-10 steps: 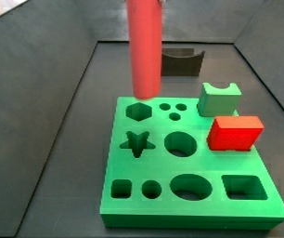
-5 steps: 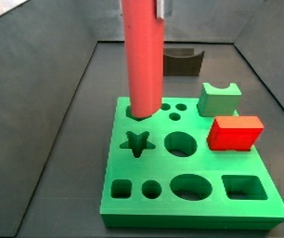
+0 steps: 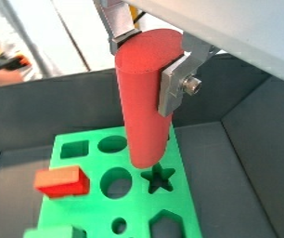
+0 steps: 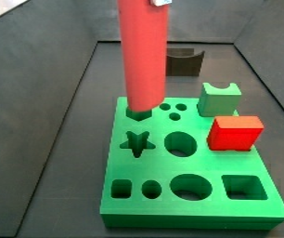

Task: Pick up the oval object. Move up. Place the oval object on the fixture. Regrasp the oval object. Move to above the board. Insert the oval object.
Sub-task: Insert the oval object.

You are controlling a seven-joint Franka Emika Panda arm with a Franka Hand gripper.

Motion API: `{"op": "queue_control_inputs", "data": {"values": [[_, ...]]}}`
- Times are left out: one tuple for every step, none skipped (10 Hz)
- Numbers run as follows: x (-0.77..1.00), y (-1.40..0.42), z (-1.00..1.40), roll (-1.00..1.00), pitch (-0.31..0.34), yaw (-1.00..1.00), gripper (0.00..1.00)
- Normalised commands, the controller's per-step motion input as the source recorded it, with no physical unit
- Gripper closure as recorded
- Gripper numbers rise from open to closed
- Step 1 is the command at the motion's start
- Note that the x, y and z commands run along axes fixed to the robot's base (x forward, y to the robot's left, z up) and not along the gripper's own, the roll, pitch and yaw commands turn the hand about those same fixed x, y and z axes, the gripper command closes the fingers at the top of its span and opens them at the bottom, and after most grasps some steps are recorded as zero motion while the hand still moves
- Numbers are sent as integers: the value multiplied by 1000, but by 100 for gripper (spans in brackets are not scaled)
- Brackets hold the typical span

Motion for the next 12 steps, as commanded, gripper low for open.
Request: {"op": "queue_control_inputs", "data": {"values": [[243,-320,0,143,-10,-640,100],[271,-380,0,120,-27,-617,100],[246,-354,-89,171,-11,-611,100],[263,-349,-111,174,-24,-614,100],[283,-366,-169,167,-41,-611,100],[309,-383,-197,144,-49,-597,100],[326,-386,-283,163,-37,-571,100],[369,-349,-620,137,-31,-580,100],[386,-337,-614,126,-23,-569,100],[406,-354,-637,133,-16,-540,100],[377,-363,-580,104,-7,-546,100],[306,-363,-403,86,0,-571,100]]}}
